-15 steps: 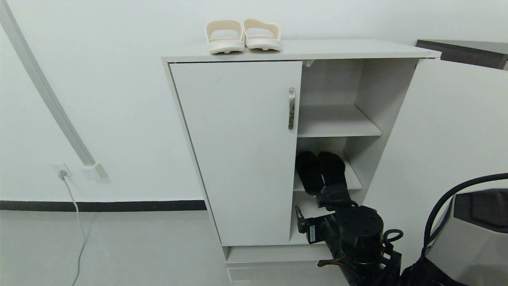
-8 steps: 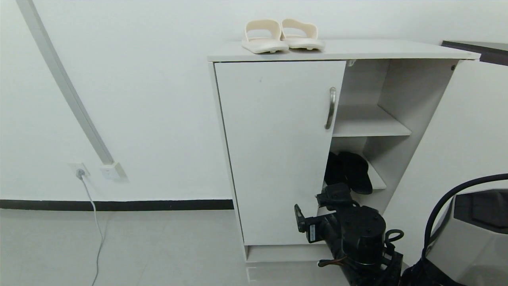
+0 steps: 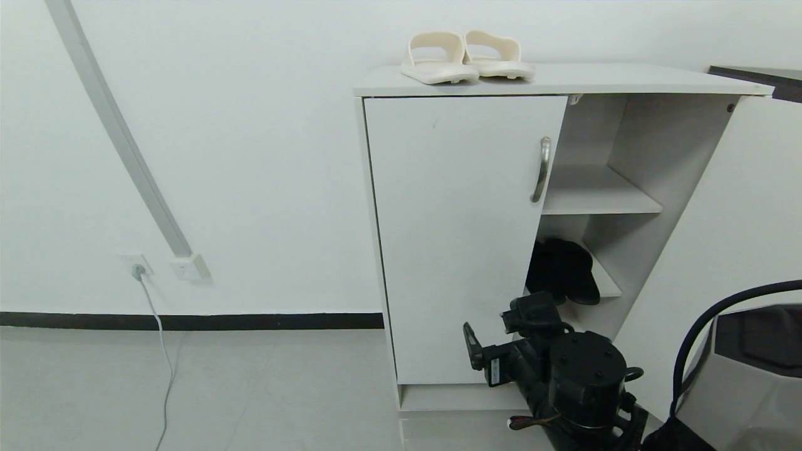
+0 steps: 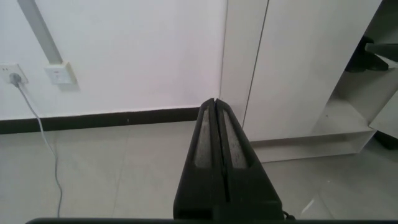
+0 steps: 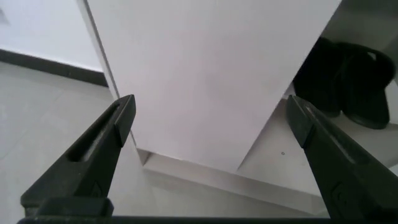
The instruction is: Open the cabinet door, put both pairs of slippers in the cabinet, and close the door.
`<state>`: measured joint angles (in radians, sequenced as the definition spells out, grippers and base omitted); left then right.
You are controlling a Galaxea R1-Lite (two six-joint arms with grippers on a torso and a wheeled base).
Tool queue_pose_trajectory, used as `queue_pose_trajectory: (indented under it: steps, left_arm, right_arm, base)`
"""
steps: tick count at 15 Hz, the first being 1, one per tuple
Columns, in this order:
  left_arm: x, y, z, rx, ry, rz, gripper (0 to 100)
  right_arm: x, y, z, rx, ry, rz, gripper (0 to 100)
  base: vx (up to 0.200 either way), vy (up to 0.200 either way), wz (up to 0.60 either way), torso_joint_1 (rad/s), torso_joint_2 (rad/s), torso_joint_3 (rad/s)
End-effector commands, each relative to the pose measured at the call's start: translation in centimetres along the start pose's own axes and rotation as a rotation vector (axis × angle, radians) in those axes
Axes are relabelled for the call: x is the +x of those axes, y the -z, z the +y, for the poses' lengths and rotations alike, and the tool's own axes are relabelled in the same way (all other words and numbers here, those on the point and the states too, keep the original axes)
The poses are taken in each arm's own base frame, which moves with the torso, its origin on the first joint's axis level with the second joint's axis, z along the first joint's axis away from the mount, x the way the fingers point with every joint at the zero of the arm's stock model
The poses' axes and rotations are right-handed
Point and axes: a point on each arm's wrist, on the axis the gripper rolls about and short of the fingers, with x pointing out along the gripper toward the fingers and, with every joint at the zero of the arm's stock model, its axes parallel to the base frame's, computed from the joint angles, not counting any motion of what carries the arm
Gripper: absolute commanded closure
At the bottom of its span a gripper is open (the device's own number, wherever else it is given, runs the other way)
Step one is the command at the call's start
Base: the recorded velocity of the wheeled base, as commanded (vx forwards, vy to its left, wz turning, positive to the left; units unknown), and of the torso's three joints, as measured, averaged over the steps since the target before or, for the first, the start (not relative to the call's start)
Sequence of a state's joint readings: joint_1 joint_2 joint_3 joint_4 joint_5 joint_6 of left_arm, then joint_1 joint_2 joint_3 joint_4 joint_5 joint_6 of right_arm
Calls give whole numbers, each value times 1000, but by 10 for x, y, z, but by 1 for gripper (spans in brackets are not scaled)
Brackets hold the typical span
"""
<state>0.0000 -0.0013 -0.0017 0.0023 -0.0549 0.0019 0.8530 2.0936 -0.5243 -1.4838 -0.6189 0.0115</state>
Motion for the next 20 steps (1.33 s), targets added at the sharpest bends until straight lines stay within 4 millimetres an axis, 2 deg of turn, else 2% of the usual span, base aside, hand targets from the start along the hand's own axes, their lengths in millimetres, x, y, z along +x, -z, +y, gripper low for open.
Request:
queue_pose_trajectory:
  steps: [1, 4, 15, 20]
  left_arm:
    - [0, 0, 0, 0, 0, 1, 100]
    - [0, 0, 0, -1, 0, 2, 100]
    - [0, 0, 0, 3, -1, 1, 100]
    - [0, 0, 0, 3, -1, 1, 100]
  right_arm:
    - [-1, 2, -1, -5, -2, -1, 0]
    - [1, 9, 0, -9, -2, 3, 0]
    - [1, 9, -3, -8, 5, 3, 0]
    - [1, 10, -9, -7, 19, 4, 0]
  base:
    - [0, 0, 0, 0, 0, 0]
    - [0, 0, 0, 0, 0, 0]
    - [0, 0, 0, 0, 0, 0]
    - [0, 0, 0, 23, -299, -287]
